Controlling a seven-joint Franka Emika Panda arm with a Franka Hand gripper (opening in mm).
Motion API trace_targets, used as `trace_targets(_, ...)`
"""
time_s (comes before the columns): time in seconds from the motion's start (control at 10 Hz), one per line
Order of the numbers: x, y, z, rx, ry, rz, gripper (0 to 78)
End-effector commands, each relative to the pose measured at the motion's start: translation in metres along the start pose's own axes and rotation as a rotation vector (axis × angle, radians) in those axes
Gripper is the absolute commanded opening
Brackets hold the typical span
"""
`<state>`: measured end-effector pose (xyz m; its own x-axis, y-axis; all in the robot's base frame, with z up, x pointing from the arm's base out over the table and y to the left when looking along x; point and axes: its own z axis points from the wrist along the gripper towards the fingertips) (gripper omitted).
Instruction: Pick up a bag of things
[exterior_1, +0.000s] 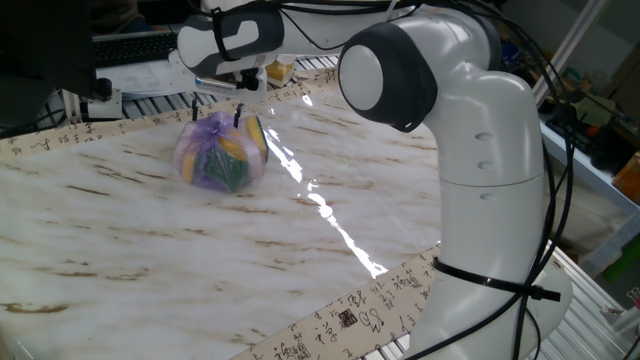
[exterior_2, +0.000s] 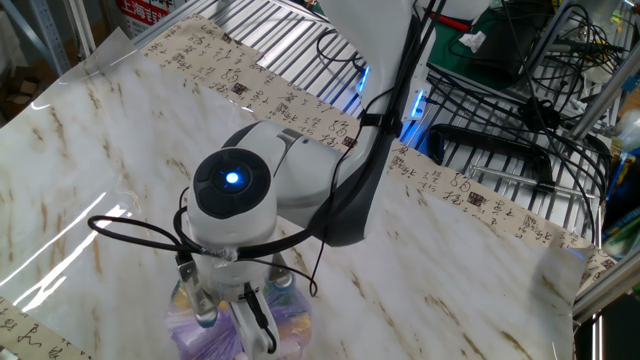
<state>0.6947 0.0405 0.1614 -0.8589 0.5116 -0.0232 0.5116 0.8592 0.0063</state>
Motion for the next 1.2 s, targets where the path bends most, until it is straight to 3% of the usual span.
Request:
trace_targets(0.1, -0.0002, -0.0005, 0.0021, -0.004, -0.001, 0.004, 1.2)
trace_targets(1.2, -0.0002, -0.0005, 0.0021, -0.004, -0.001, 0.004, 1.2)
